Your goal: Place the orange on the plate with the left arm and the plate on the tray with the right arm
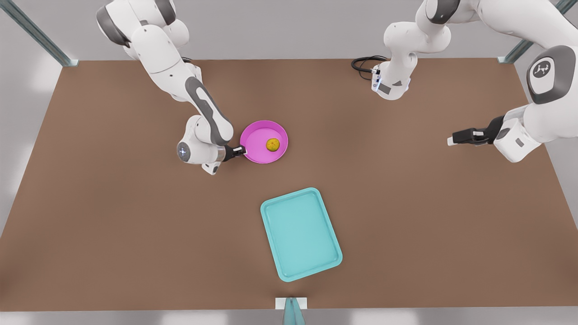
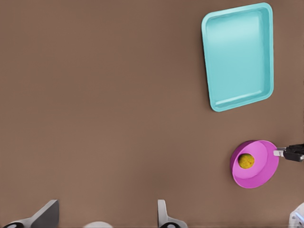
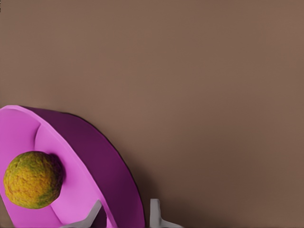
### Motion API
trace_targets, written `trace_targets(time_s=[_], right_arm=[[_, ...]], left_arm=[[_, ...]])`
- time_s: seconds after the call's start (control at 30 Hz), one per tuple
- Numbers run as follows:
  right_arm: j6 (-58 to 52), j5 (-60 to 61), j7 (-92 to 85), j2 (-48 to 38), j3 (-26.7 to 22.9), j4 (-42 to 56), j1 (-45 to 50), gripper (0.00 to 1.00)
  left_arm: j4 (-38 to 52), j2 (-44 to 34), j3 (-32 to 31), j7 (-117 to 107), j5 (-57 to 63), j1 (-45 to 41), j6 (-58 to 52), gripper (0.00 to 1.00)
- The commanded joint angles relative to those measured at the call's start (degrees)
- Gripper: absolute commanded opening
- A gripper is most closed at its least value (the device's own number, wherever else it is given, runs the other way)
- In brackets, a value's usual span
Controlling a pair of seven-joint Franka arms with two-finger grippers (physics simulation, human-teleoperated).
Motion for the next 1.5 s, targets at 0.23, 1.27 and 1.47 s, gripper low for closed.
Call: trace_targets(time_s=[0.23,1.27,1.47], right_arm=[[-1.4,0.0,-5.6,0.8,0.2,0.8,-0.2,0.3],[-7.4,0.2,0.0,6.8,1.8,20.0,-3.0,0.21],[-7.3,0.2,2.7,11.3,1.2,27.8,-3.2,0.21]], left_arm=[[0.1,0.5,0.4,2.8,-2.1,0.1,-0.8,1.0],[0.2,0.5,0.5,2.3,-3.3,0.1,-1.1,1.0],[0.2,0.4,0.5,2.3,-3.2,0.2,-1.1,1.0]])
